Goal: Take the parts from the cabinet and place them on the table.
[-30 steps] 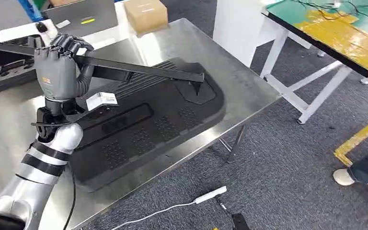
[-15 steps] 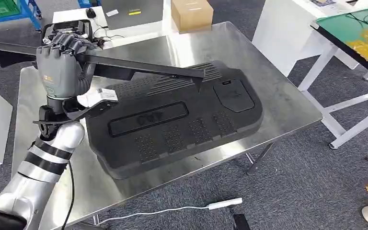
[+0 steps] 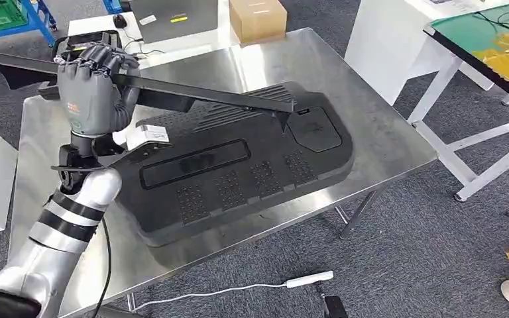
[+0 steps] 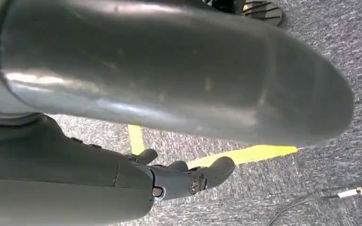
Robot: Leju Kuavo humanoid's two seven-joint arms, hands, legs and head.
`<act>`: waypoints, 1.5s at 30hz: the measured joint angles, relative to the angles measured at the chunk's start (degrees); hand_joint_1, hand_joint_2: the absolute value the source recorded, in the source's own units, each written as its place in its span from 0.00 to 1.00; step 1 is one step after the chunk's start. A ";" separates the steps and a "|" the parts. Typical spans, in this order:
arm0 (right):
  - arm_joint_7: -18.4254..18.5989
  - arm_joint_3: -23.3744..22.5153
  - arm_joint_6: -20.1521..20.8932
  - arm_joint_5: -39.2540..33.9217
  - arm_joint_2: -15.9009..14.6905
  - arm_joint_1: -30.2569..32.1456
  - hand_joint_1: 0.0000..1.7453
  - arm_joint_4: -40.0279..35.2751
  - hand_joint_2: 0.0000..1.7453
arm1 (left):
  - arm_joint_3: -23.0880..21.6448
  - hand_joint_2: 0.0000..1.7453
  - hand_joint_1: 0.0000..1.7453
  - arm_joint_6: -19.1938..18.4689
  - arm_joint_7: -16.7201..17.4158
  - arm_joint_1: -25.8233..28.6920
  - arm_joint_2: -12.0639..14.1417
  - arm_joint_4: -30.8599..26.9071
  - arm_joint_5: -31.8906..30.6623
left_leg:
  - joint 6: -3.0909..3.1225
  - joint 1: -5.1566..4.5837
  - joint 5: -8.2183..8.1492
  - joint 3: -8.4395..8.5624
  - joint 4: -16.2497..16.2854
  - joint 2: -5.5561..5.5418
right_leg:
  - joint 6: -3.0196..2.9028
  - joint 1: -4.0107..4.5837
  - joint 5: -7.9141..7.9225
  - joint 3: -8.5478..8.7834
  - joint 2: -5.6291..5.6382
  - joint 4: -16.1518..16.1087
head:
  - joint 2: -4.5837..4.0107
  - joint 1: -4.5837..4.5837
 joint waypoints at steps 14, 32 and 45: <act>2.62 -0.48 2.78 0.78 0.00 -0.58 0.00 0.00 0.00 | -1.90 1.00 1.00 -4.59 1.92 -5.16 -4.65 3.86 0.94 | -0.09 -0.36 0.13 -0.38 0.07 -0.01 | -0.07 -0.38 0.18 -0.32 -0.03 -0.02 | 0.00 0.00; 3.85 -0.48 3.72 3.61 0.55 -2.12 0.00 -0.28 0.00 | -4.24 1.00 1.00 -8.81 15.02 -22.52 -13.29 30.24 -5.69 | 0.01 -0.38 0.22 -0.45 0.10 -0.04 | -0.03 -0.40 0.23 -0.34 -0.04 0.00 | 0.00 0.00; 3.96 -0.55 3.63 3.63 0.94 -2.24 0.00 -0.31 0.00 | -5.68 1.00 1.00 -18.12 32.48 -27.01 -17.03 43.25 -13.14 | 0.01 -0.40 0.22 -0.47 0.10 -0.04 | -0.03 -0.40 0.23 -0.34 -0.04 0.00 | 0.00 0.00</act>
